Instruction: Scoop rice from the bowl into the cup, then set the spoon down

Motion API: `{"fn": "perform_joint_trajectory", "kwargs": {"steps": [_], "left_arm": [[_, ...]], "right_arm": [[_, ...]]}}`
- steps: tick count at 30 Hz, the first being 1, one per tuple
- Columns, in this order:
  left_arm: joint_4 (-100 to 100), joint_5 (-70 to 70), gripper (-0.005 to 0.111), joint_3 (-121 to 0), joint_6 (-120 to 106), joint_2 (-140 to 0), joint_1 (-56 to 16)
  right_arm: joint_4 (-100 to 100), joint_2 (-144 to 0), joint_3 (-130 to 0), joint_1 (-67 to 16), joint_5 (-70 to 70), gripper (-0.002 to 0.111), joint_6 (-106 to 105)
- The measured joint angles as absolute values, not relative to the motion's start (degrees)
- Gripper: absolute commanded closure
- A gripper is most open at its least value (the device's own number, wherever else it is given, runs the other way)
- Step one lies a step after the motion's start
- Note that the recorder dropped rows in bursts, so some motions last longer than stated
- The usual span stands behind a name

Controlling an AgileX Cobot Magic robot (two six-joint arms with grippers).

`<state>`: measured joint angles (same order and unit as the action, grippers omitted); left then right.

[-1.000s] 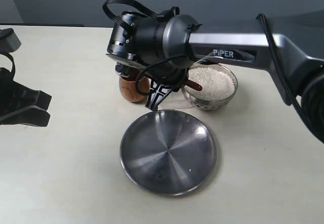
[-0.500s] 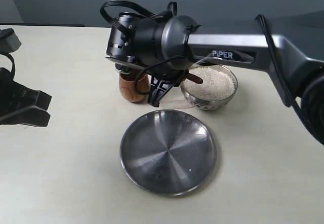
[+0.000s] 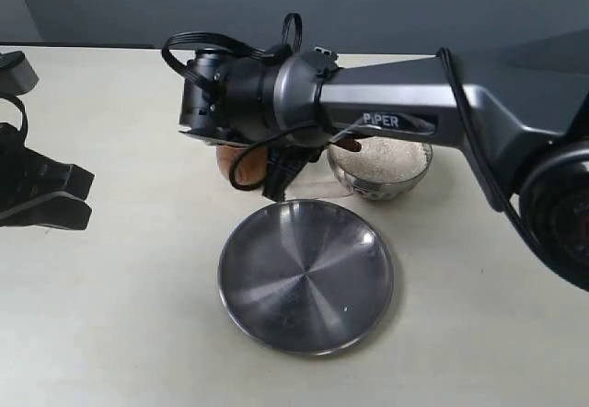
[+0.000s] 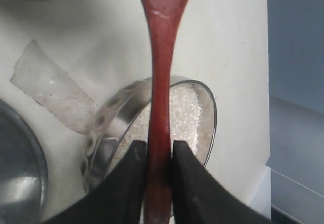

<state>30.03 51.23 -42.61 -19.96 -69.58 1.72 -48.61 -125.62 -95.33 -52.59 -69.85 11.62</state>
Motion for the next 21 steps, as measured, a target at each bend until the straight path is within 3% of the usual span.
{"fn": "perform_joint_trajectory", "kwargs": {"steps": [21], "left_arm": [[30.0, 51.0, 0.106, -42.6, -20.0, -69.6, 1.7]], "right_arm": [[-55.0, -125.6, -95.3, -55.8, -69.7, 0.109, 12.3]]}}
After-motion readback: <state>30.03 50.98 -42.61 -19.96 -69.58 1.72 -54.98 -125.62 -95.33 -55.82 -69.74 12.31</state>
